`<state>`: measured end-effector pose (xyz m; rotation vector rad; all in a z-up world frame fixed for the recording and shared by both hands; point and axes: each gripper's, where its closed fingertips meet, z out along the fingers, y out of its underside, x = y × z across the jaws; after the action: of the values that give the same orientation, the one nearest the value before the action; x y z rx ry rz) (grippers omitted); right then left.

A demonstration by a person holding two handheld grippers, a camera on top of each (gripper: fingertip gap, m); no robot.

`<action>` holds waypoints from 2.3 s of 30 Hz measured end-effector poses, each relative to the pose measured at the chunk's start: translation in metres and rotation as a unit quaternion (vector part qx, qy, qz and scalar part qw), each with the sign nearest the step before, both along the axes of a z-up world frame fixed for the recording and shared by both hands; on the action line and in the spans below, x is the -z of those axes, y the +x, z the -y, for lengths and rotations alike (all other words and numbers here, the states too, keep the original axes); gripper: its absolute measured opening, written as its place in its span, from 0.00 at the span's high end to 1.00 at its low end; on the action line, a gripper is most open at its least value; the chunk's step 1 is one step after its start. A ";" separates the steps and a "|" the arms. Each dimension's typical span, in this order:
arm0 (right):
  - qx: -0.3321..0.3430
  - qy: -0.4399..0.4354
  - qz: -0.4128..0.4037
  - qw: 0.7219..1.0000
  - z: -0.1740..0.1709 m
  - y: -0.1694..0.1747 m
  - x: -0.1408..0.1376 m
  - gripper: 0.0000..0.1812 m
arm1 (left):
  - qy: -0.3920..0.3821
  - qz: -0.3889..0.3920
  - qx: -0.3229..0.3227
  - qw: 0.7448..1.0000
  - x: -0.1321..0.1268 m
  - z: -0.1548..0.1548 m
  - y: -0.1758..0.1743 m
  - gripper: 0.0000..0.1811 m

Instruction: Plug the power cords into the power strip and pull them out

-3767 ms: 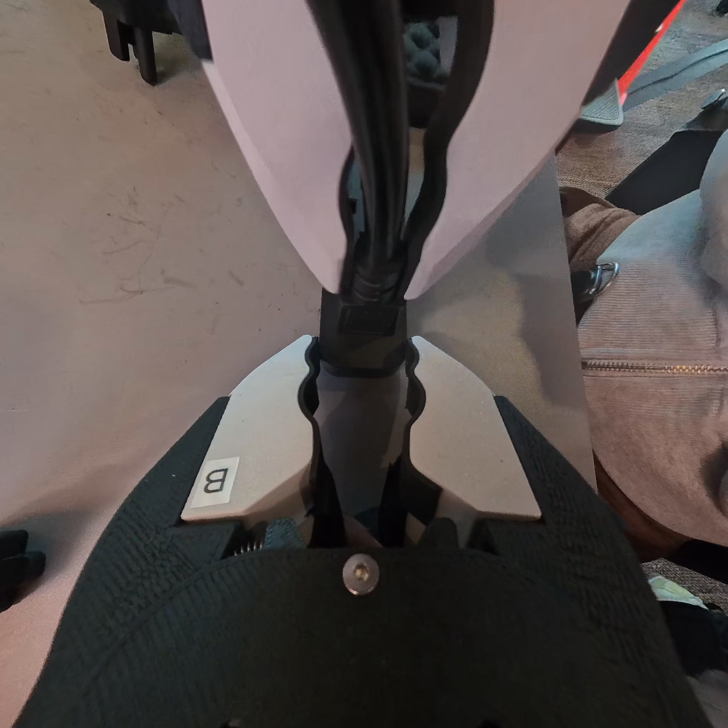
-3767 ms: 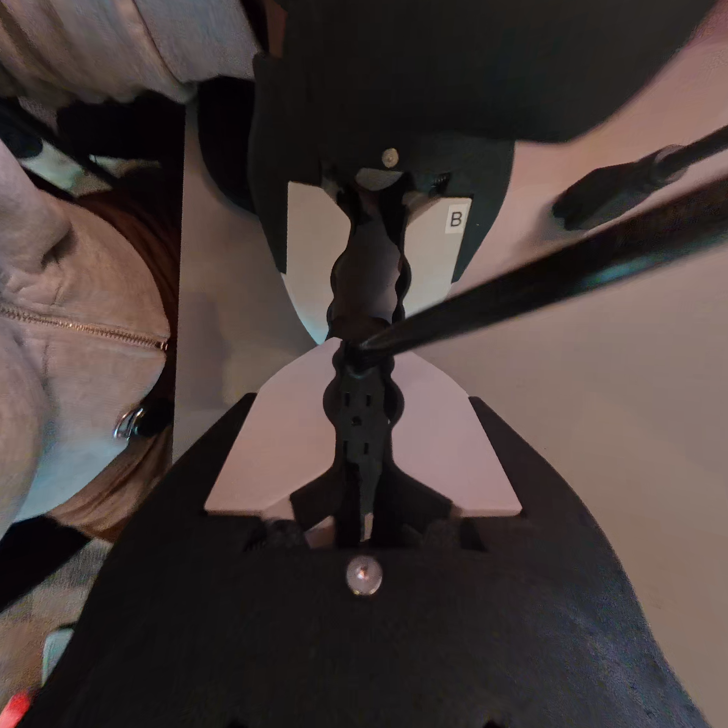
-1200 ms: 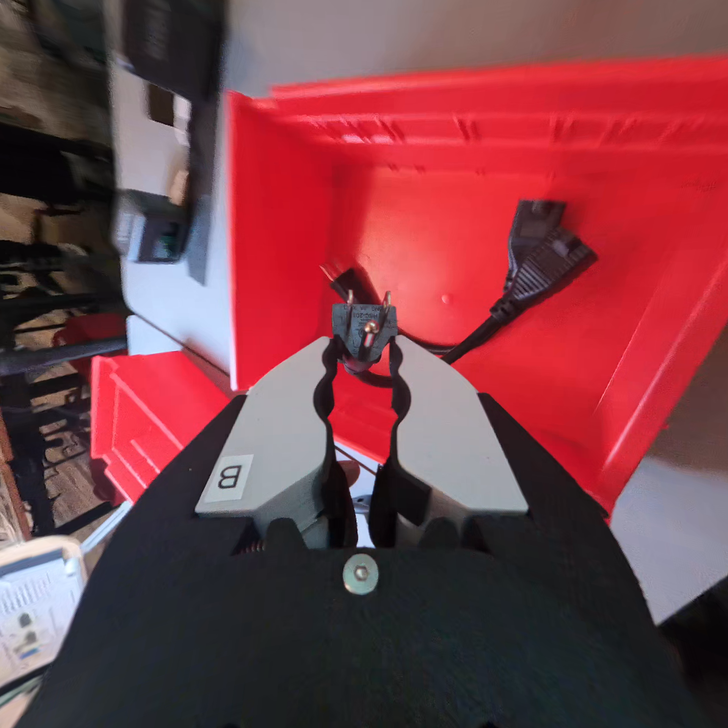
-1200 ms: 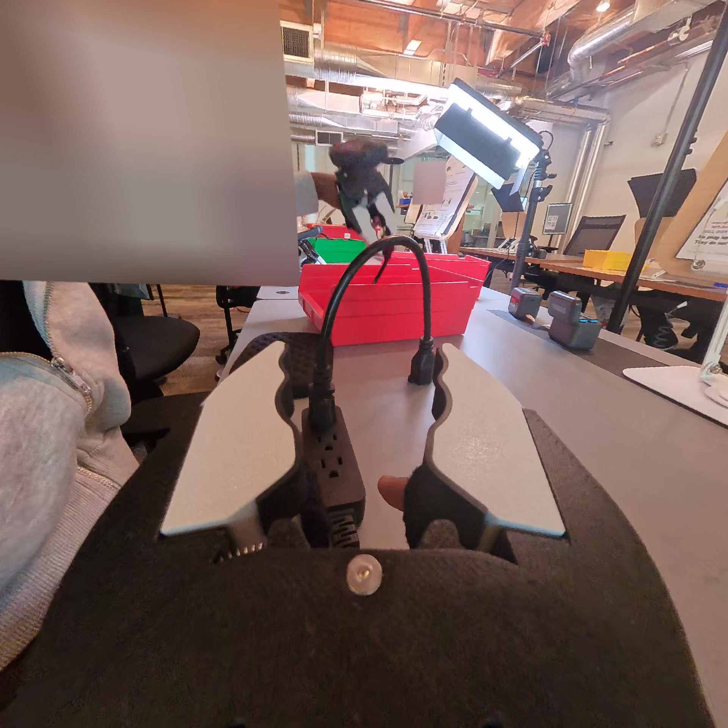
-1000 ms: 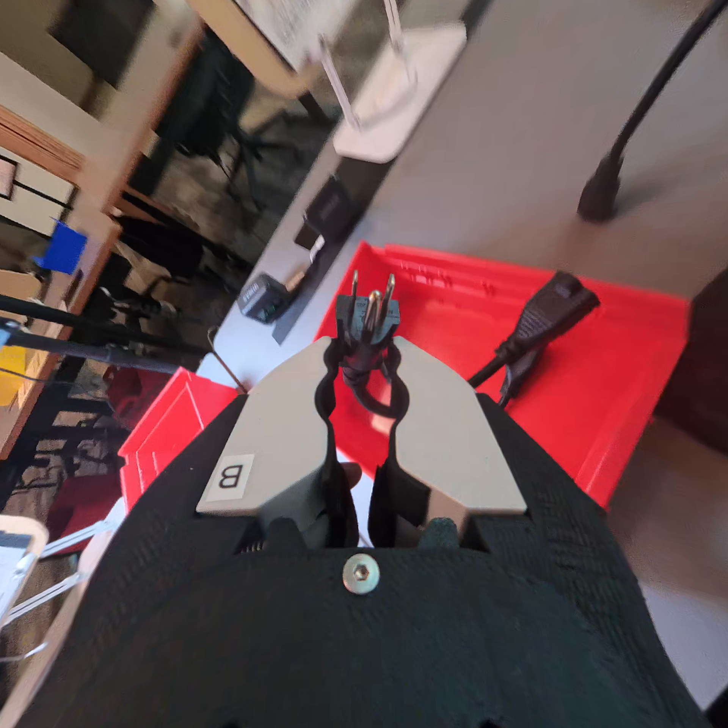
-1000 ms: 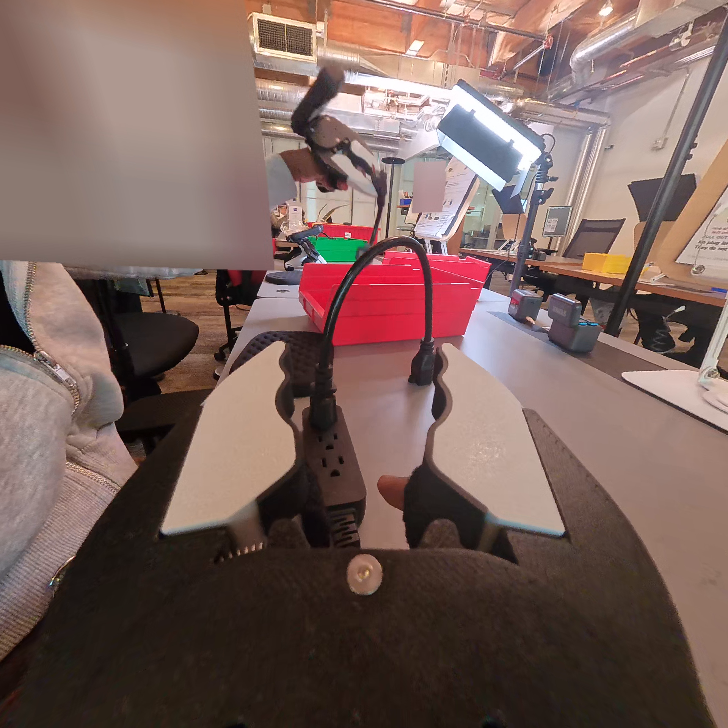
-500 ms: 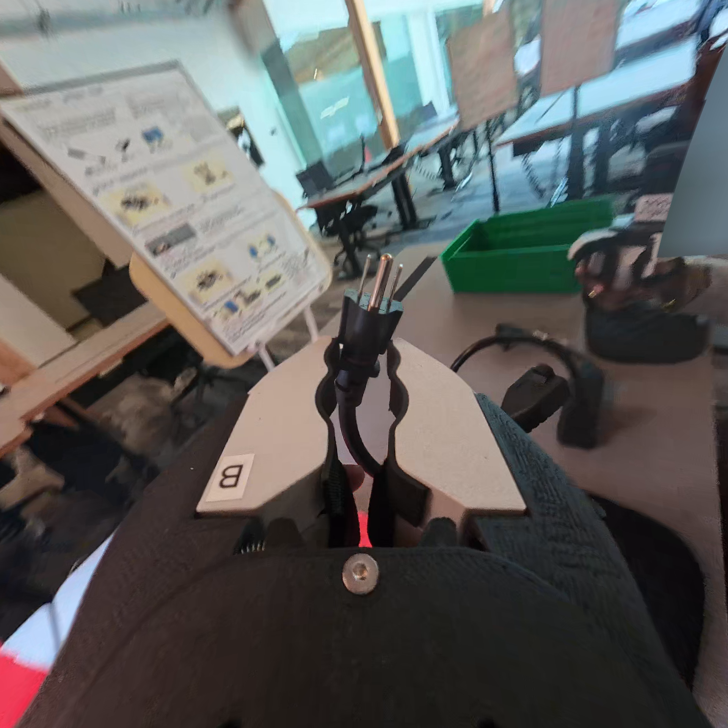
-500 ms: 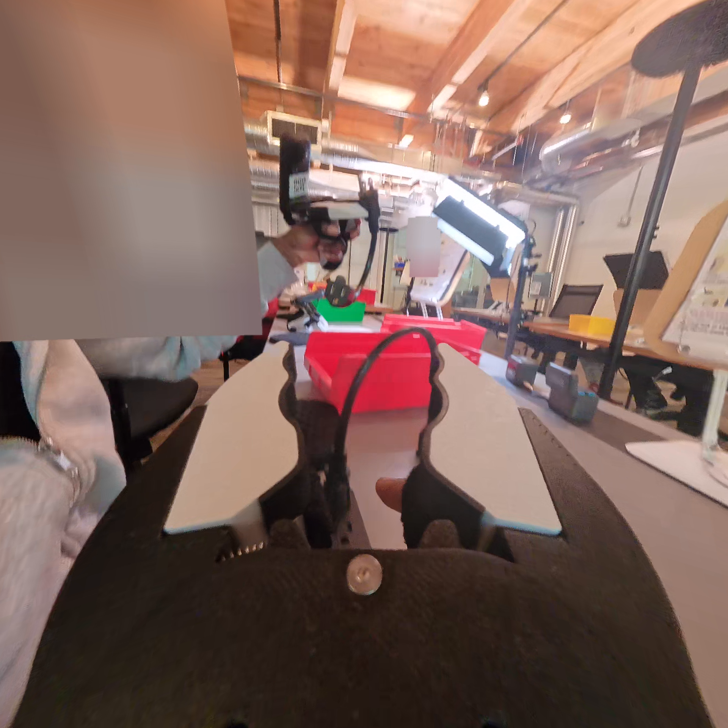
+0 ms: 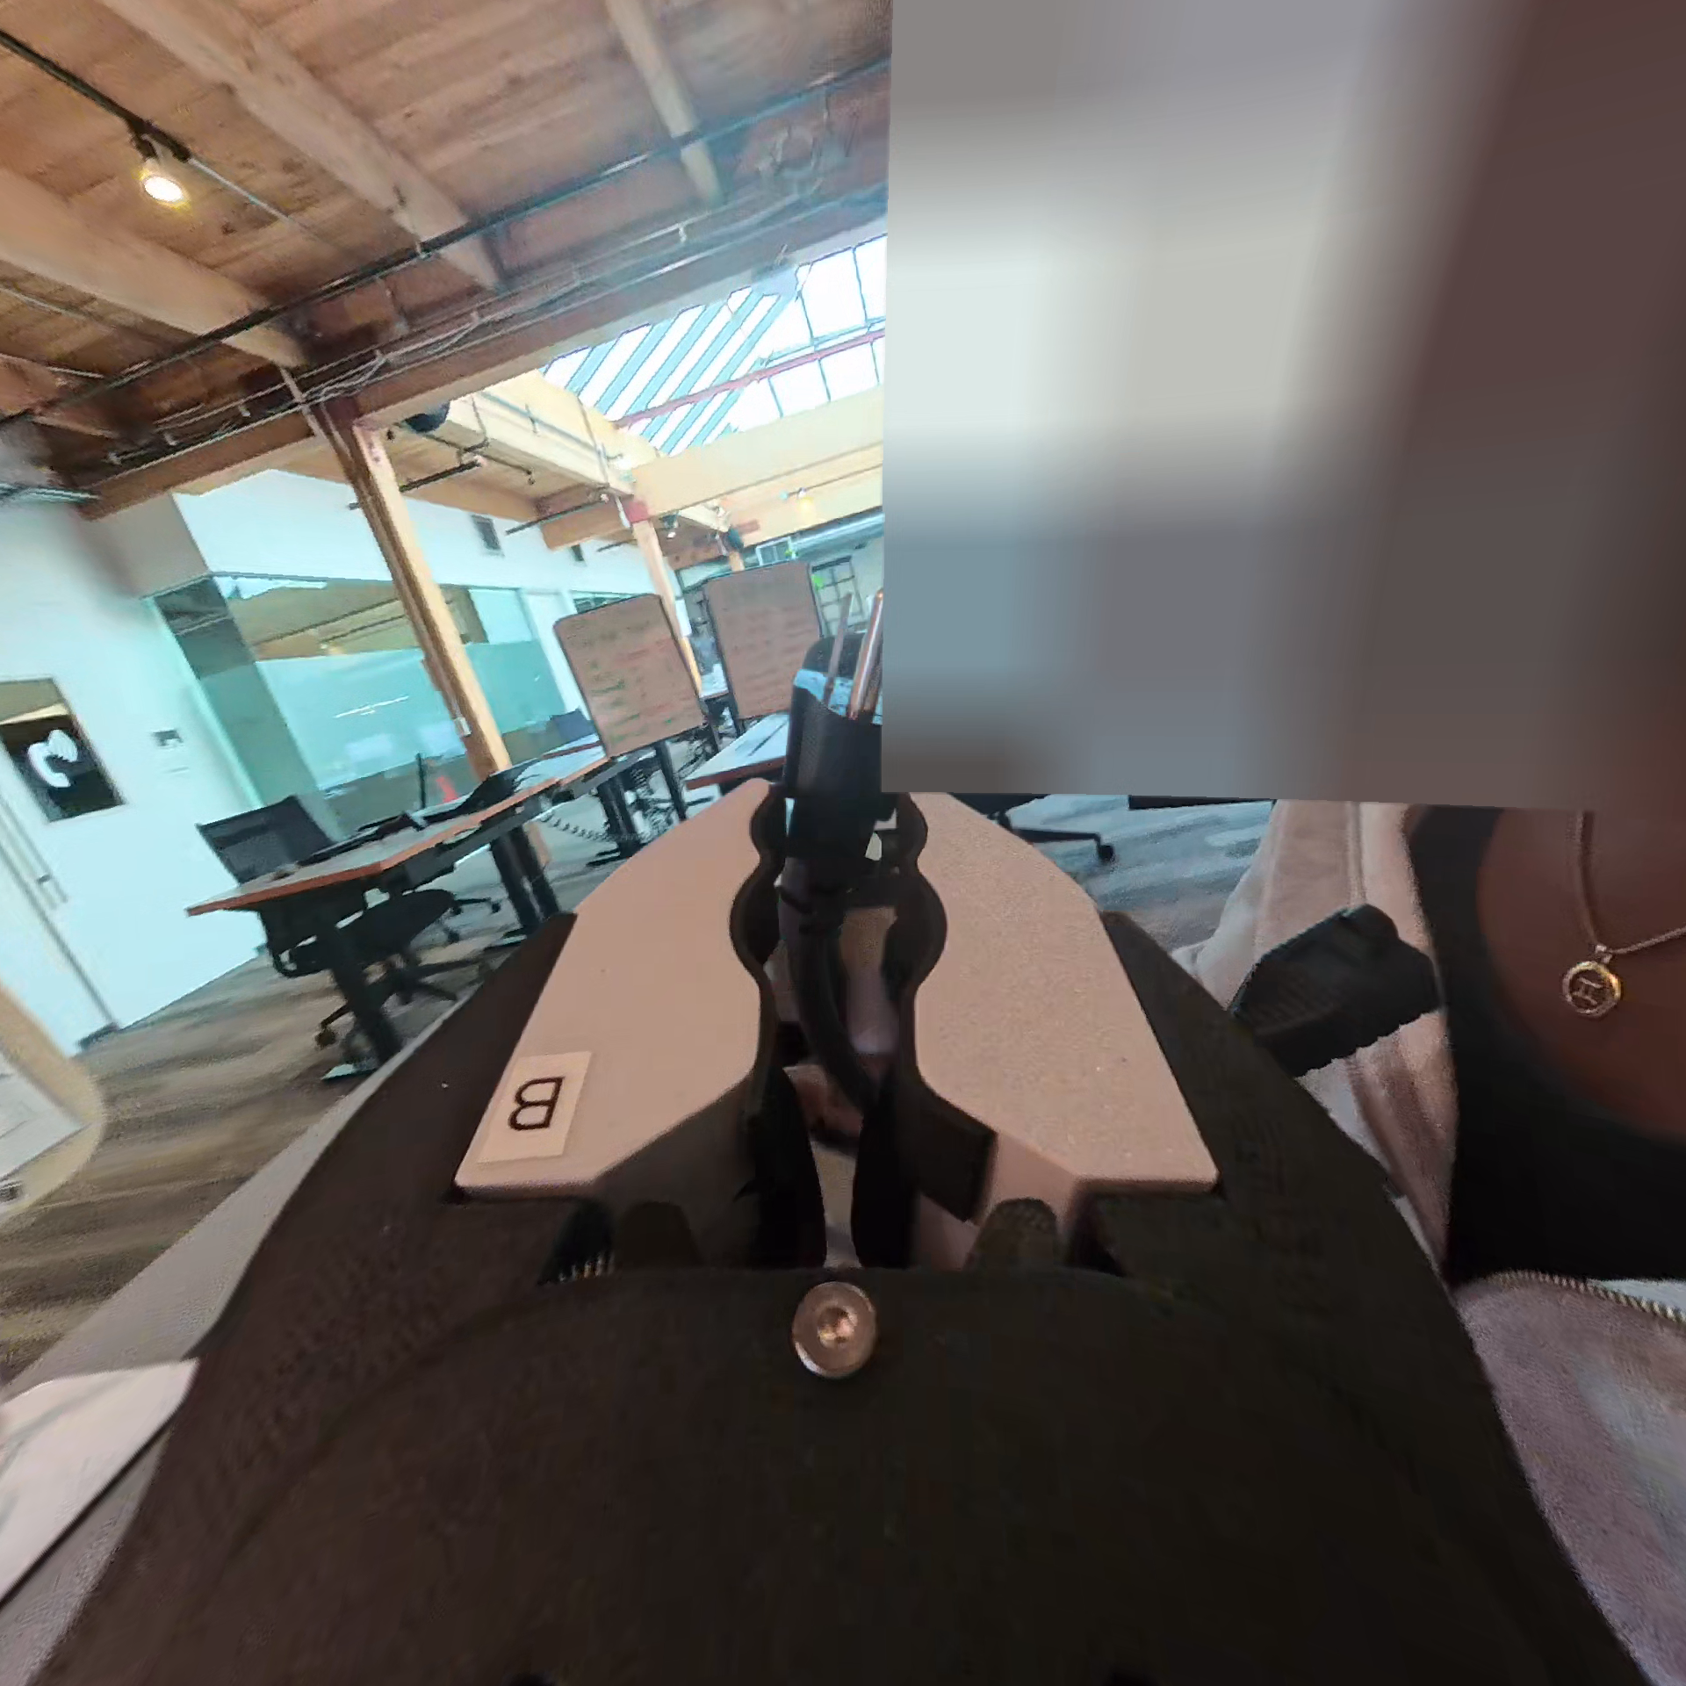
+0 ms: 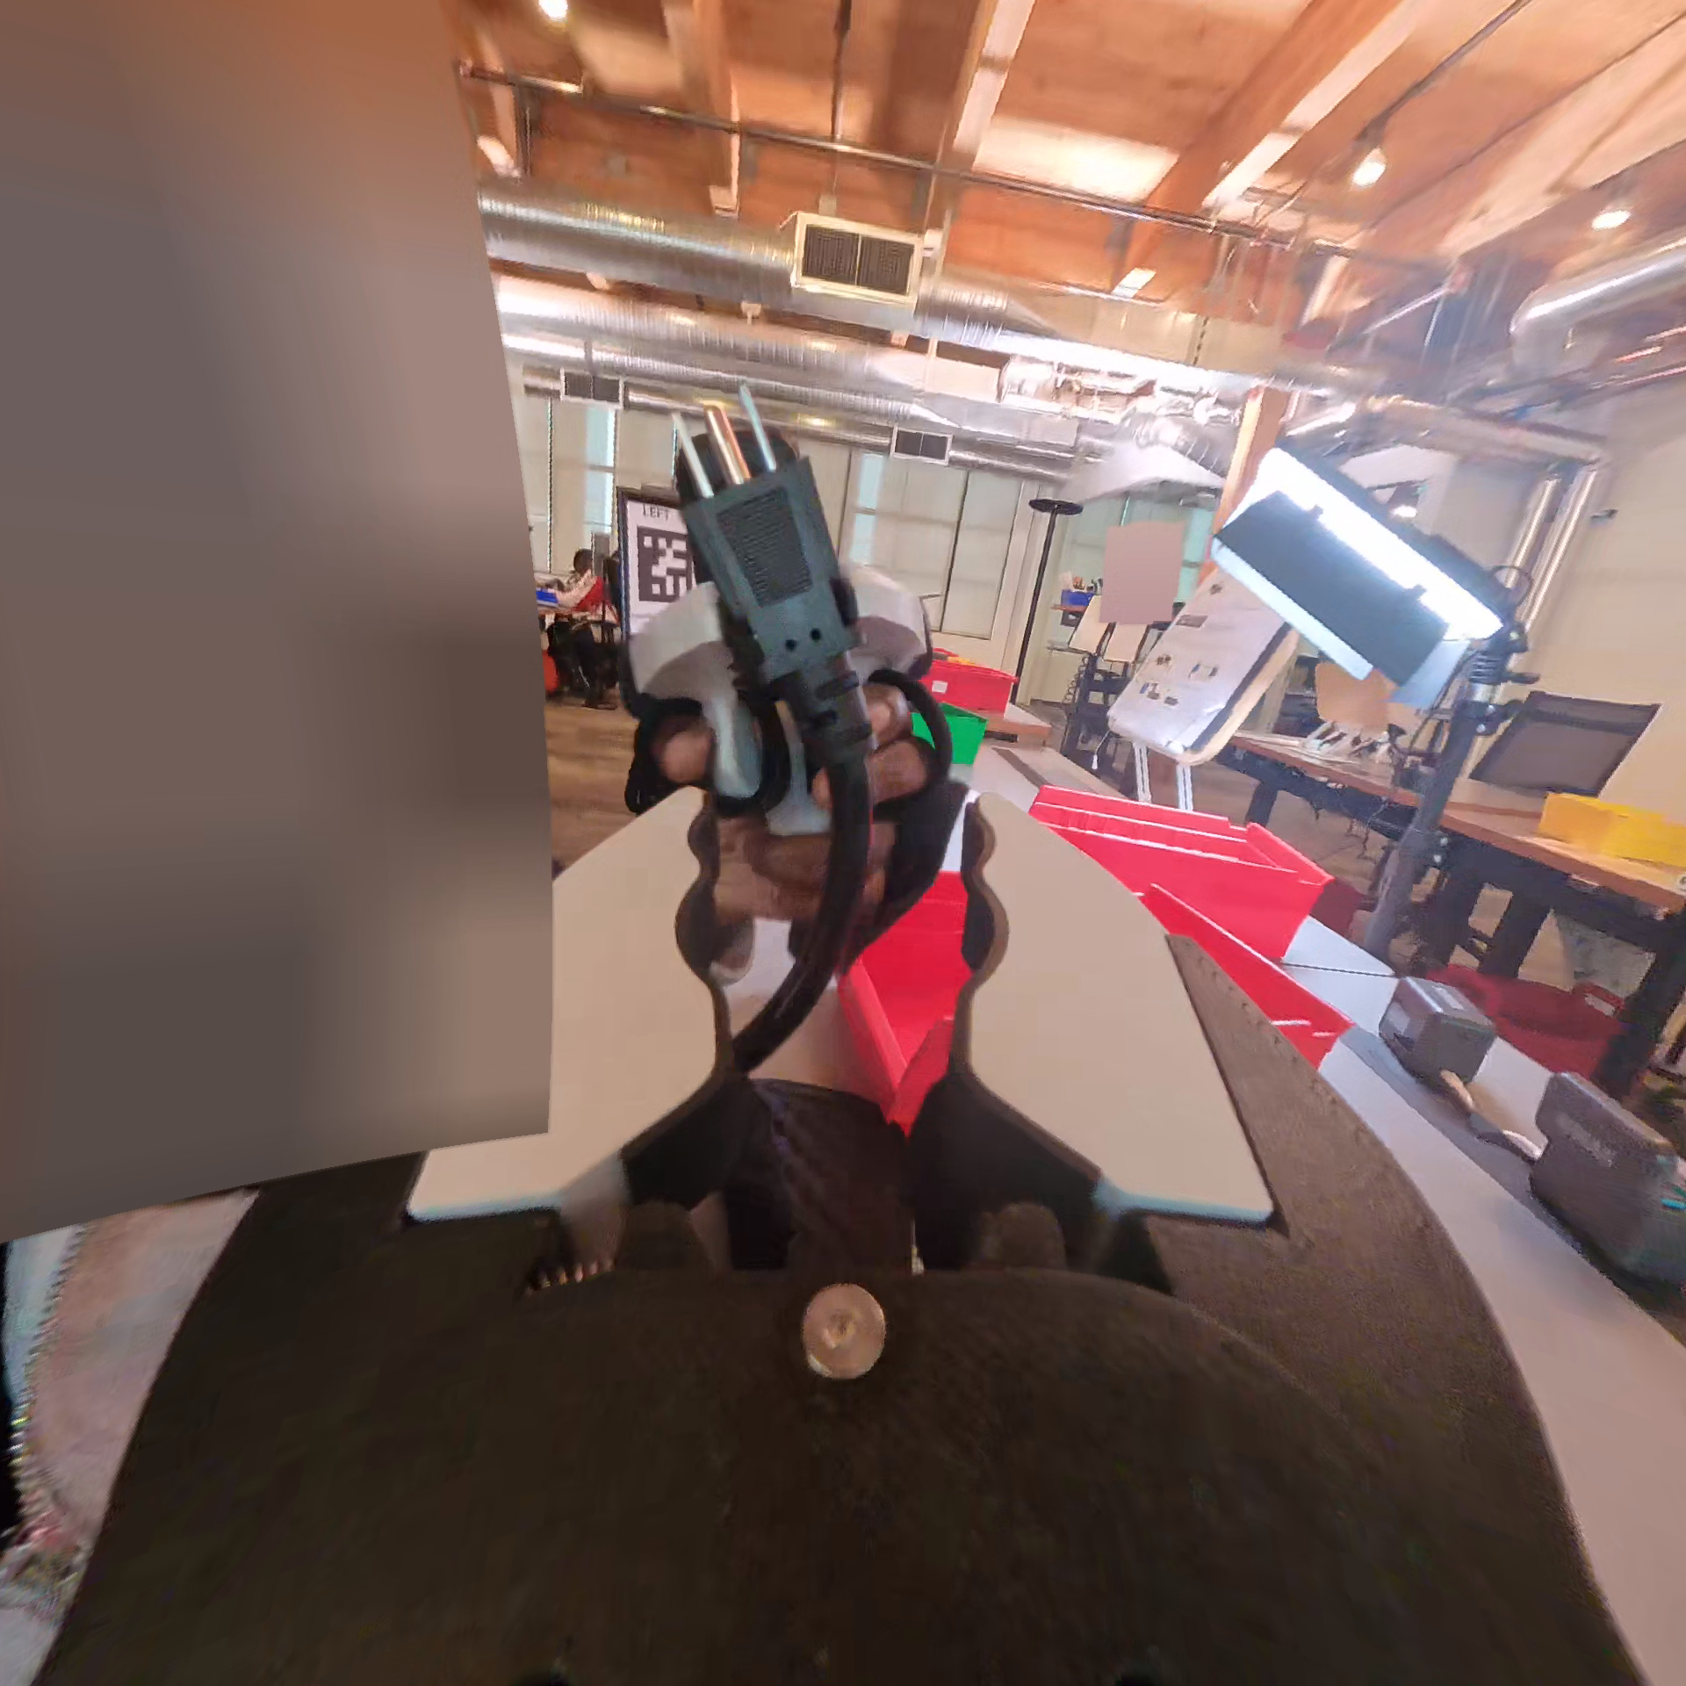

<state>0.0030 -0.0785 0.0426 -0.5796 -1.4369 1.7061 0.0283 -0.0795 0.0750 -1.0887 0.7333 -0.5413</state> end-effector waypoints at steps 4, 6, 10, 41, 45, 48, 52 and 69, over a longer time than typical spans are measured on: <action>0.004 0.027 -0.015 1.000 0.007 -0.002 0.010 0.93 | -0.002 0.019 0.010 1.000 0.014 -0.005 0.015 0.88; 0.005 0.045 0.019 0.999 0.004 -0.002 0.021 0.93 | -0.010 0.007 0.002 1.000 0.024 -0.008 0.016 0.88; -0.007 0.099 0.109 0.989 -0.006 0.002 0.053 0.93 | -0.040 -0.079 -0.077 0.993 0.047 -0.017 0.003 0.71; 0.100 -0.210 -0.072 0.970 -0.120 0.059 0.045 0.79 | -0.052 -0.364 -0.109 0.924 -0.002 -0.037 0.038 0.85; 0.078 -0.224 -0.076 0.969 -0.086 0.041 0.052 0.71 | -0.010 -0.316 -0.094 0.944 -0.036 -0.045 0.060 0.85; 0.038 -0.258 -0.219 0.940 -0.061 0.057 0.007 0.61 | 0.009 -0.253 -0.080 0.964 -0.042 -0.054 0.083 0.86; -0.037 -0.330 -0.375 0.866 -0.072 0.111 -0.045 0.63 | 0.020 -0.139 -0.068 0.988 -0.022 -0.062 0.099 0.86; 0.119 -0.142 -0.096 0.978 -0.090 0.076 0.010 0.98 | -0.092 -0.202 -0.178 0.959 0.092 -0.070 0.050 0.67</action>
<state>0.0786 0.0112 0.0330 -0.6909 -0.9540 1.7323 0.0784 -0.0092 -0.0166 -1.4920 0.8240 -0.0748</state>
